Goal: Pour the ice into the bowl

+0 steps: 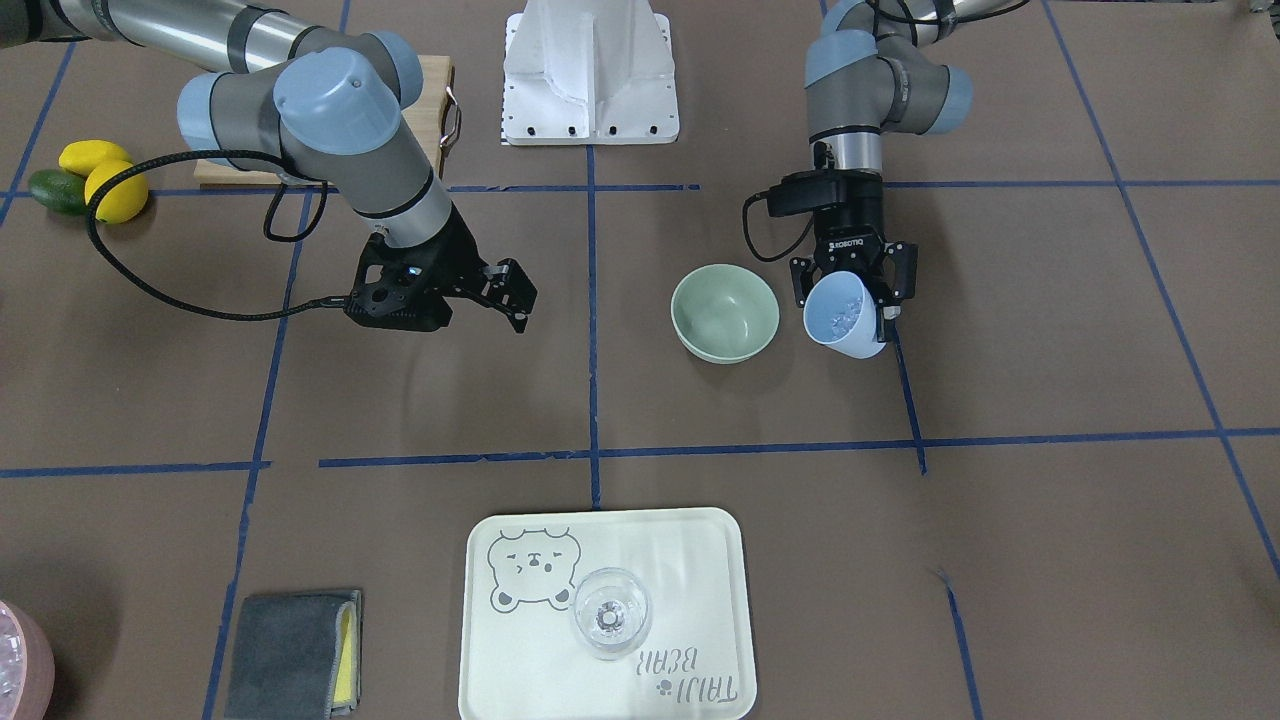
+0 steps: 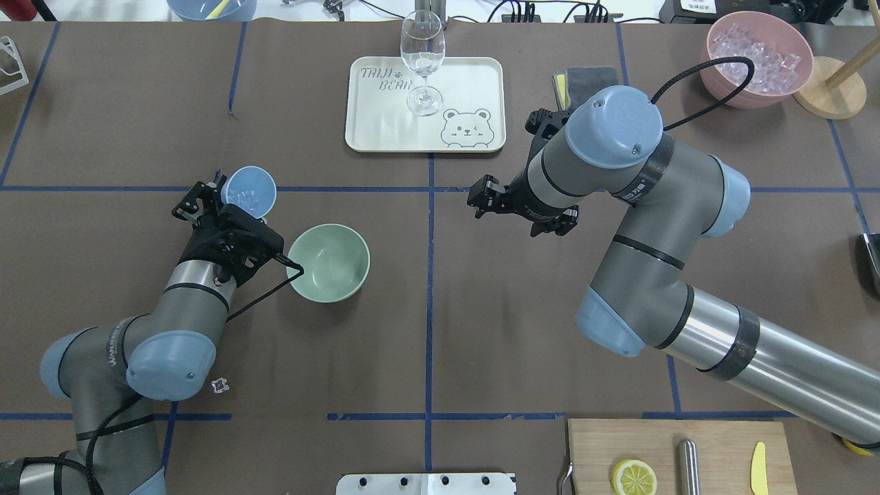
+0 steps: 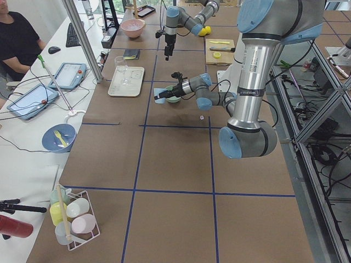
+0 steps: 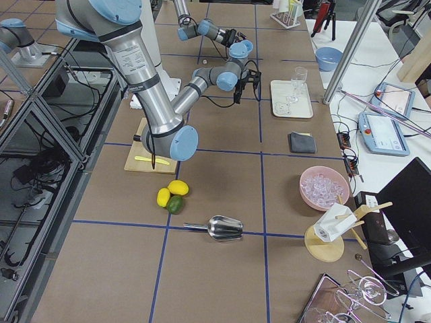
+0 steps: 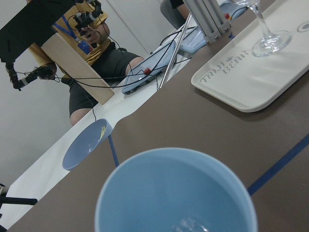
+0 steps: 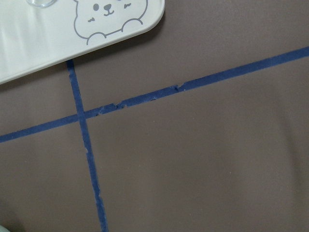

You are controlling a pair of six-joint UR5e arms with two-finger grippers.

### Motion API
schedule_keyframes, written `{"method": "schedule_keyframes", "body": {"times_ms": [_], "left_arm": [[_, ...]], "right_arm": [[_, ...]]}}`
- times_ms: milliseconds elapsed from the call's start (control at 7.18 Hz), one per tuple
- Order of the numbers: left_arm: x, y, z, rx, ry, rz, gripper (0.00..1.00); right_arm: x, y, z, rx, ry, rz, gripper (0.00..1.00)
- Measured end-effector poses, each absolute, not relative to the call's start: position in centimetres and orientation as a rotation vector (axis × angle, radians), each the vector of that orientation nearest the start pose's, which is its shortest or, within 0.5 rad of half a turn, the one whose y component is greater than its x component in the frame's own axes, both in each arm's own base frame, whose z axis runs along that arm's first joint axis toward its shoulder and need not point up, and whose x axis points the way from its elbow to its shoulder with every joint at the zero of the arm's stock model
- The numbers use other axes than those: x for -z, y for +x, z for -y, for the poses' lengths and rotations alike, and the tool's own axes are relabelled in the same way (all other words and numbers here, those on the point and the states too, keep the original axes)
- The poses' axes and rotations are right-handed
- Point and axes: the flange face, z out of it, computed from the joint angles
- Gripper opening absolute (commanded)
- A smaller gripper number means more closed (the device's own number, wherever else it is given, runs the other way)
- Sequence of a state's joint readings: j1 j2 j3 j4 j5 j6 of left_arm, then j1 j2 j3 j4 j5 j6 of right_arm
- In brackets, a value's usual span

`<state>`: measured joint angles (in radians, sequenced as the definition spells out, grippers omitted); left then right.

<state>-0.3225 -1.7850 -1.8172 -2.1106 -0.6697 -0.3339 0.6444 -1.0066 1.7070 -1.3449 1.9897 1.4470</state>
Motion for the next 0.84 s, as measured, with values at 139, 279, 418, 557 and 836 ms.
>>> {"method": "schedule_keyframes", "body": {"times_ms": [139,279,418,557,836], "left_arm": [[-34.8,45.8,36.6,-0.415,1.244,0.007,0.0],[-34.5,46.3,35.9,-0.487,1.257,0.099,0.0],[-34.3,46.9,35.1,-0.545,1.277,0.19,0.0],[-34.2,47.4,34.3,-0.605,1.29,0.272,0.0],[-34.4,48.0,33.6,-0.732,1.287,0.402,0.0]], "right_arm": [[-24.3,-47.3,47.0,-0.283,-0.019,0.994,1.0],[-24.2,-47.3,47.0,-0.283,-0.019,0.996,1.0],[-24.0,-47.4,47.0,-0.284,-0.02,0.998,1.0],[-23.9,-47.4,47.0,-0.285,-0.02,1.0,1.0],[-23.7,-47.4,46.9,-0.287,-0.02,1.004,1.0]]}}
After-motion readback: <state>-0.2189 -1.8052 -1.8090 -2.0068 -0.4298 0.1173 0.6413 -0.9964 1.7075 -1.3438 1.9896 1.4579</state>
